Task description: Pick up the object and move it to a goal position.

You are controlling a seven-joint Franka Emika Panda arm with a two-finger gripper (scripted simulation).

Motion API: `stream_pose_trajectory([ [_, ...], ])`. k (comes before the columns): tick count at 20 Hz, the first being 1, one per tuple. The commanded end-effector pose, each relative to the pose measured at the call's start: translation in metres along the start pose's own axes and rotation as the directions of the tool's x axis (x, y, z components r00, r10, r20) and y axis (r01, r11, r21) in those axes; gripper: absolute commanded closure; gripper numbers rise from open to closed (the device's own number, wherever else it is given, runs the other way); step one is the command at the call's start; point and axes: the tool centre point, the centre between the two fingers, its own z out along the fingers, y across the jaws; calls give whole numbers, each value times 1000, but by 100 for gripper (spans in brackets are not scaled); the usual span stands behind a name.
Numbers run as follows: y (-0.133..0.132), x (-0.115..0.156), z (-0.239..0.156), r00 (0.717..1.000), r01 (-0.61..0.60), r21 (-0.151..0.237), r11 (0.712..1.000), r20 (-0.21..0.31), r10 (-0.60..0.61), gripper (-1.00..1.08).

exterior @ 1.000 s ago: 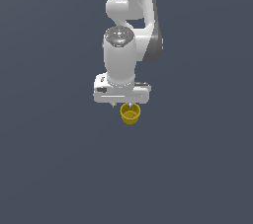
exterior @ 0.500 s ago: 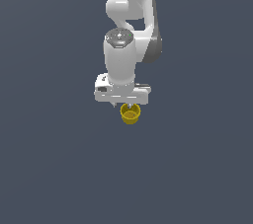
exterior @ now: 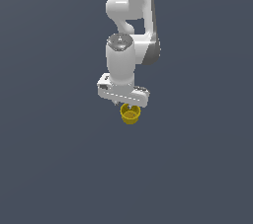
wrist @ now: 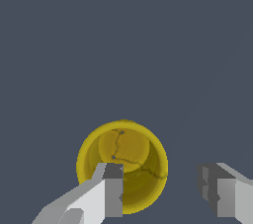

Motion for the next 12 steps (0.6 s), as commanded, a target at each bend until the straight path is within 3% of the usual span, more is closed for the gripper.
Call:
stream_pose_trajectory([
  [1,1,-6,7,997,-74,6,997,-6,74,-20],
  [6,5,-20,21,974,-223,18,975,-18,224,-20],
  [12,11,-35,34,926,-377,32,926,-28,378,-20],
])
